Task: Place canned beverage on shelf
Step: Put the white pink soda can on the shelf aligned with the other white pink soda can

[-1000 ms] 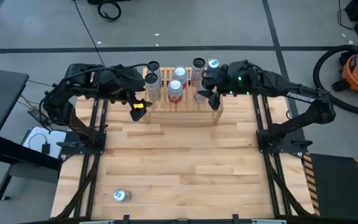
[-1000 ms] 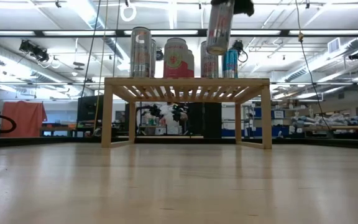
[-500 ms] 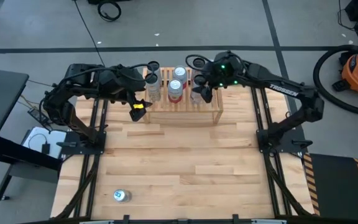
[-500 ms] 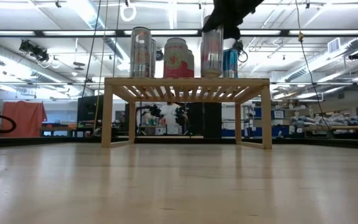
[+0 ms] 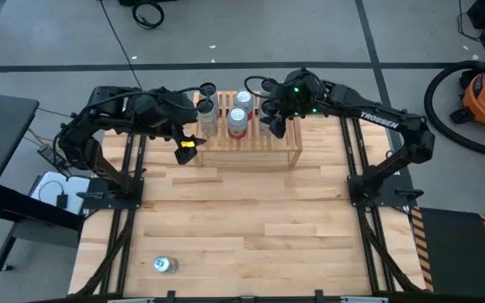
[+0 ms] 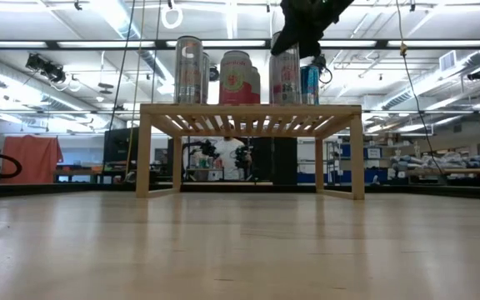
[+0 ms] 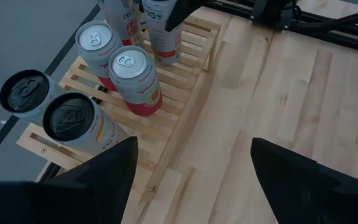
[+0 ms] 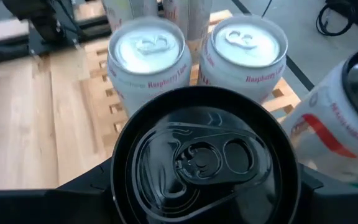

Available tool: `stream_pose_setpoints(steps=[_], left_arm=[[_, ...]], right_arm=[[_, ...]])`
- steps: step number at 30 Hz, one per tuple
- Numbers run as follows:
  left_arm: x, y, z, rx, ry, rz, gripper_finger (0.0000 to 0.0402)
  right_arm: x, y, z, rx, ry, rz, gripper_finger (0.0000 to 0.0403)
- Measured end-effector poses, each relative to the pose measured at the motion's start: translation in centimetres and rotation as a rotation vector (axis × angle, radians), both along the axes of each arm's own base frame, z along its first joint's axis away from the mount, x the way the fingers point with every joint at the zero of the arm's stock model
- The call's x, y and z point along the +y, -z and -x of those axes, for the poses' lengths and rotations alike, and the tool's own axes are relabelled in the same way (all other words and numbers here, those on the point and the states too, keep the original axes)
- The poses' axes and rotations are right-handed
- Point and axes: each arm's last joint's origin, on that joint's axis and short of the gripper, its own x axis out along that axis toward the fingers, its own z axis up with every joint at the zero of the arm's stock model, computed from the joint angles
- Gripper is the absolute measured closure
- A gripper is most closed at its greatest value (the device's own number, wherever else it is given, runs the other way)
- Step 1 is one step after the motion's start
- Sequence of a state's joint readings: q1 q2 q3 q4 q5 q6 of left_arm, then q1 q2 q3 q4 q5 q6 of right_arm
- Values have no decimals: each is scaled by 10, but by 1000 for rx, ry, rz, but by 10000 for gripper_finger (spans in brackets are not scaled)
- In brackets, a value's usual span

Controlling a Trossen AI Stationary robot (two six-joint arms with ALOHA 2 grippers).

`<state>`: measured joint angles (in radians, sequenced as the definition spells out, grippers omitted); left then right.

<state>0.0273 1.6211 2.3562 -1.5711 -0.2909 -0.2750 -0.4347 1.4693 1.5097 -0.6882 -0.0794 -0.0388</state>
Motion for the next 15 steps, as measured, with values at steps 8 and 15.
stream_pose_setpoints(steps=[8,15], left_arm=[[0,0,0,0,1,-1,86],[0,0,0,1,1,-1,86]], right_arm=[[-1,3,1,35,16,23,133],[-2,0,-2,-7,20,33,127]])
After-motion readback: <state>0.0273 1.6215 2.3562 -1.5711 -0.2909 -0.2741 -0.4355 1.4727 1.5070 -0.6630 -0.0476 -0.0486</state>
